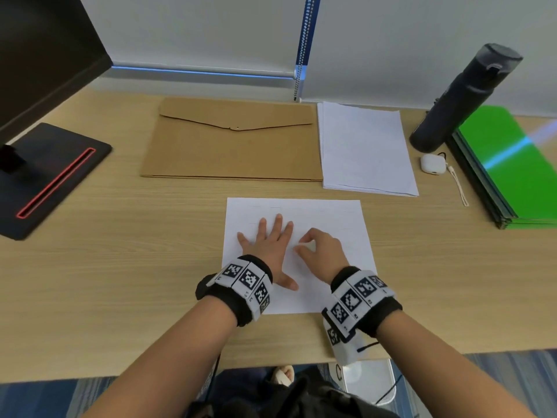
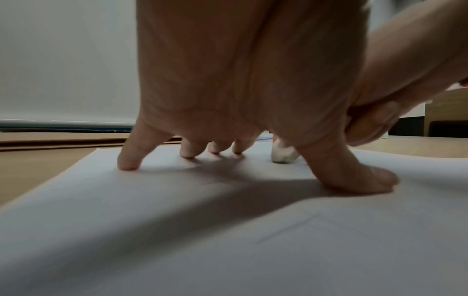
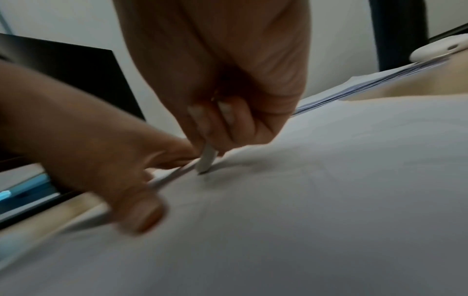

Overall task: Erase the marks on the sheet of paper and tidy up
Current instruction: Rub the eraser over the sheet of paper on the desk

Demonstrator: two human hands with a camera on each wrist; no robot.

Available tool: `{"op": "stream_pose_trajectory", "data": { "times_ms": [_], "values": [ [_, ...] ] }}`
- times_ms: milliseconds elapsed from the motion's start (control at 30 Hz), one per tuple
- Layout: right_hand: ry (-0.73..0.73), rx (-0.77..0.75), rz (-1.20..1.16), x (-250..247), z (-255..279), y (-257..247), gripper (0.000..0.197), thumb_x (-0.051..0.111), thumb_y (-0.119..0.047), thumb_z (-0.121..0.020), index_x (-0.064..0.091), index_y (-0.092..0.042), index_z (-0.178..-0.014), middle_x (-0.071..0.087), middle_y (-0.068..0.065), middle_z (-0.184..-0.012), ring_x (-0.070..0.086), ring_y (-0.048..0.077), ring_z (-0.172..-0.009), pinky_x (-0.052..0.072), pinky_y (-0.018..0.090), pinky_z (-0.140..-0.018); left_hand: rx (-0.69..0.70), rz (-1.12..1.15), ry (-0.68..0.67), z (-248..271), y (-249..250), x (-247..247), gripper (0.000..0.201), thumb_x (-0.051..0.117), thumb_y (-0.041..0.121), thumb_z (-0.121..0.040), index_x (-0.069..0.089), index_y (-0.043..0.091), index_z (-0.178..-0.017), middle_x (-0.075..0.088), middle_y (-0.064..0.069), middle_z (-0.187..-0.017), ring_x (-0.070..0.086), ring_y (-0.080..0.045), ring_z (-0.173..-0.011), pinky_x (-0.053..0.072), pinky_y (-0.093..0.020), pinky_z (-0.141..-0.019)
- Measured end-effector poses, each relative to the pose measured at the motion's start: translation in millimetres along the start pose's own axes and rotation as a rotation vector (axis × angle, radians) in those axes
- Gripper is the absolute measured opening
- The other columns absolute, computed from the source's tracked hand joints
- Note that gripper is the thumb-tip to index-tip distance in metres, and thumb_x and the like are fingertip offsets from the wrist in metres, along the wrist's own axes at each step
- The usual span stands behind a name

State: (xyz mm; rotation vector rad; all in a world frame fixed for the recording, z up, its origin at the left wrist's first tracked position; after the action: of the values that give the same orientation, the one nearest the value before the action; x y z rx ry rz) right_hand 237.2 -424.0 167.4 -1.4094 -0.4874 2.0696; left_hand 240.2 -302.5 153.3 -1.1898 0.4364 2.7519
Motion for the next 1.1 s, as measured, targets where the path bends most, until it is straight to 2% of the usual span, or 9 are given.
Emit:
{"op": "stream_pose_trajectory", "data": {
  "times_ms": [100,200,267,367,533,600,733,933,1100],
  "values": [
    [-0.073,-0.010,-0.015,-3.2,-1.1,1.8,0.022,0.059,-0.026,-0.088,0.063,-0.010,-0.103,0.065,0.008,-0.107,0.055,0.018,-0.090,0.037,0.024,-0.075,-0.004,-0.010,-0.008,-0.8,-0.3,0.2,0.125,0.071,0.057,-0.072,-0.023,0.024,-0.147,-0.034,0.001,-0.152,-0.024,-0.030,-0.142,0.004,-0.068,-0.108],
    [0.083,0.034,-0.083,-16.0,-15.7,4.0,0.021,0.057,-0.024,-0.090,0.064,-0.009,-0.101,0.066,0.011,-0.109,0.058,0.025,-0.100,0.039,0.024,-0.077,-0.004,-0.006,-0.013,-1.0,-0.7,0.2,0.126,0.072,0.057,-0.071,-0.022,0.024,-0.147,-0.034,0.001,-0.152,-0.023,-0.030,-0.142,0.003,-0.069,-0.107],
    [0.120,0.028,-0.075,-10.6,-11.2,3.5,0.021,0.055,-0.024,-0.091,0.062,-0.009,-0.102,0.065,0.012,-0.106,0.058,0.024,-0.091,0.039,0.025,-0.074,-0.006,-0.006,-0.009,-0.8,-0.7,0.5,0.126,0.072,0.056,-0.071,-0.022,0.024,-0.147,-0.033,0.001,-0.153,-0.023,-0.030,-0.142,0.003,-0.069,-0.107],
    [-0.022,-0.043,-0.011,4.9,3.5,3.0,0.021,0.057,-0.027,-0.090,0.061,-0.010,-0.102,0.066,0.010,-0.101,0.053,0.017,-0.080,0.037,0.024,-0.070,-0.007,-0.005,-0.008,-1.1,-0.7,0.7,0.125,0.073,0.055,-0.072,-0.023,0.025,-0.147,-0.034,0.002,-0.152,-0.023,-0.030,-0.142,0.003,-0.069,-0.107],
    [0.089,0.035,-0.079,-15.8,-18.9,7.4,0.018,0.057,-0.025,-0.089,0.064,-0.012,-0.099,0.065,0.011,-0.107,0.058,0.026,-0.099,0.042,0.027,-0.078,-0.012,-0.004,-0.016,-0.9,-0.6,1.0,0.125,0.072,0.055,-0.072,-0.023,0.025,-0.147,-0.035,0.002,-0.152,-0.024,-0.029,-0.142,0.001,-0.068,-0.107],
    [0.129,0.034,-0.058,-12.8,-15.8,6.4,0.020,0.055,-0.025,-0.090,0.061,-0.011,-0.102,0.065,0.011,-0.105,0.058,0.026,-0.095,0.043,0.028,-0.077,-0.013,-0.005,-0.015,-0.8,-0.4,1.2,0.125,0.072,0.055,-0.072,-0.023,0.025,-0.147,-0.035,0.002,-0.152,-0.024,-0.029,-0.142,0.002,-0.068,-0.108],
    [-0.021,-0.068,0.018,6.0,3.3,6.8,0.021,0.055,-0.028,-0.090,0.059,-0.012,-0.103,0.061,0.004,-0.088,0.053,0.018,-0.075,0.038,0.025,-0.069,-0.011,-0.008,-0.014,-1.9,-0.9,1.3,0.125,0.072,0.056,-0.072,-0.024,0.025,-0.147,-0.035,0.002,-0.152,-0.024,-0.030,-0.142,0.002,-0.068,-0.107],
    [0.130,0.054,-0.091,-16.6,-18.8,9.6,0.020,0.057,-0.025,-0.089,0.062,-0.010,-0.101,0.064,0.011,-0.108,0.057,0.026,-0.100,0.042,0.028,-0.079,-0.020,-0.010,-0.010,-2.9,-0.4,1.7,0.126,0.072,0.056,-0.072,-0.024,0.024,-0.147,-0.035,0.002,-0.152,-0.025,-0.029,-0.142,0.002,-0.068,-0.107],
    [-0.065,-0.020,0.010,3.2,-2.9,4.7,0.024,0.058,-0.030,-0.088,0.059,-0.012,-0.104,0.061,0.004,-0.098,0.053,0.016,-0.084,0.038,0.024,-0.073,-0.021,-0.014,-0.004,-3.3,-0.1,2.1,0.126,0.072,0.057,-0.072,-0.024,0.025,-0.147,-0.036,0.002,-0.151,-0.025,-0.029,-0.142,0.002,-0.068,-0.107]
  ]
}}
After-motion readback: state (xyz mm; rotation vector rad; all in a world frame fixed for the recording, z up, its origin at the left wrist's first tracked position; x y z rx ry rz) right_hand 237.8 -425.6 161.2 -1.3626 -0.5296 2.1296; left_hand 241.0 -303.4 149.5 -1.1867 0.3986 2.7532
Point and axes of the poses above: each hand's wrist, its own z-axis away from the middle knuckle, its own x-axis out of the palm, y = z × x, the point moved 3 cm from there along -z, towards the middle knuckle
